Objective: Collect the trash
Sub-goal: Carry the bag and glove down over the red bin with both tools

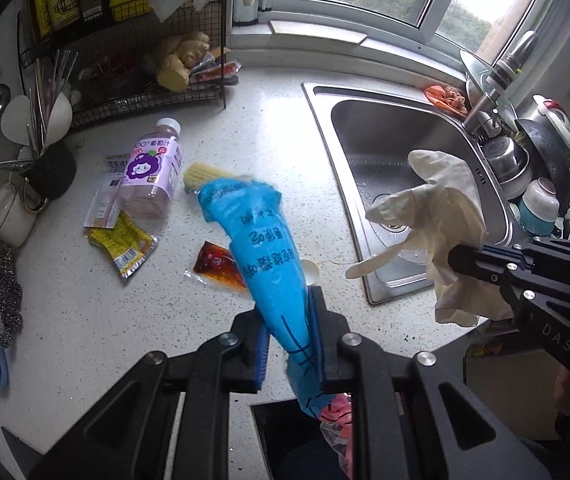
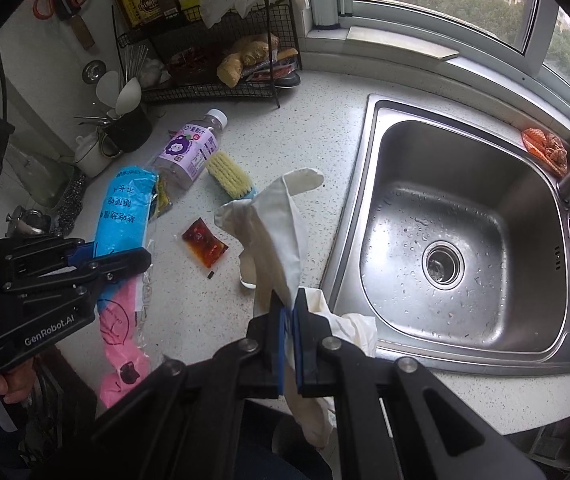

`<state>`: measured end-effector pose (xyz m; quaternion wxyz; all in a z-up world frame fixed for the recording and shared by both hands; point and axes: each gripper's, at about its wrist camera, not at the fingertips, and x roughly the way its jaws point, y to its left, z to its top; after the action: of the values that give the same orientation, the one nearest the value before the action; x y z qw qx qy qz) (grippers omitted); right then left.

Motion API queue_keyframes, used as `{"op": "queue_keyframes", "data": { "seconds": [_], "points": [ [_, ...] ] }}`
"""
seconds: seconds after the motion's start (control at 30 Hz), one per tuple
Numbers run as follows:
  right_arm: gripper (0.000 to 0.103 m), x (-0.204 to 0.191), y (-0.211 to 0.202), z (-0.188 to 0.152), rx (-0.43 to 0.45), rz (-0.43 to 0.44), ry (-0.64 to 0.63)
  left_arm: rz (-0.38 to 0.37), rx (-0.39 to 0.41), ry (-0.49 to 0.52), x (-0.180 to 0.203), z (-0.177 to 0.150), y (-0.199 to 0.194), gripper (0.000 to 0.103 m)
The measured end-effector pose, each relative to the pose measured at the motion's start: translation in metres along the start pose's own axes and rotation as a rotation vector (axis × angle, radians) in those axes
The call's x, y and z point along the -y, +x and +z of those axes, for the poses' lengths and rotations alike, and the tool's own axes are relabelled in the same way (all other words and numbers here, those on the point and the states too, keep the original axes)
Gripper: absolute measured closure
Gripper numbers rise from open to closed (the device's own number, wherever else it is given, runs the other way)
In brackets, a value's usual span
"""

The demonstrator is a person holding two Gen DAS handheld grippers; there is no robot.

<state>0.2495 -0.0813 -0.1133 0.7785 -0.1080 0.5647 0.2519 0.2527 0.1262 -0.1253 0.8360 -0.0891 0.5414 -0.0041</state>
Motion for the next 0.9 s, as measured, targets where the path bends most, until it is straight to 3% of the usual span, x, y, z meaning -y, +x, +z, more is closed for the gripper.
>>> {"op": "queue_keyframes", "data": {
  "seconds": [0.5, 0.9],
  "points": [
    [0.1, 0.025, -0.073, -0.076, 0.118, 0.002, 0.051, 0.01, 0.091, 0.081, 0.091, -0.055, -0.051, 0.087],
    [0.1, 0.055, -0.118, -0.175, 0.144, -0.014, 0.122, -0.015, 0.071, 0.174, 0.189, -0.139, -0.06, 0.087]
  ]
}}
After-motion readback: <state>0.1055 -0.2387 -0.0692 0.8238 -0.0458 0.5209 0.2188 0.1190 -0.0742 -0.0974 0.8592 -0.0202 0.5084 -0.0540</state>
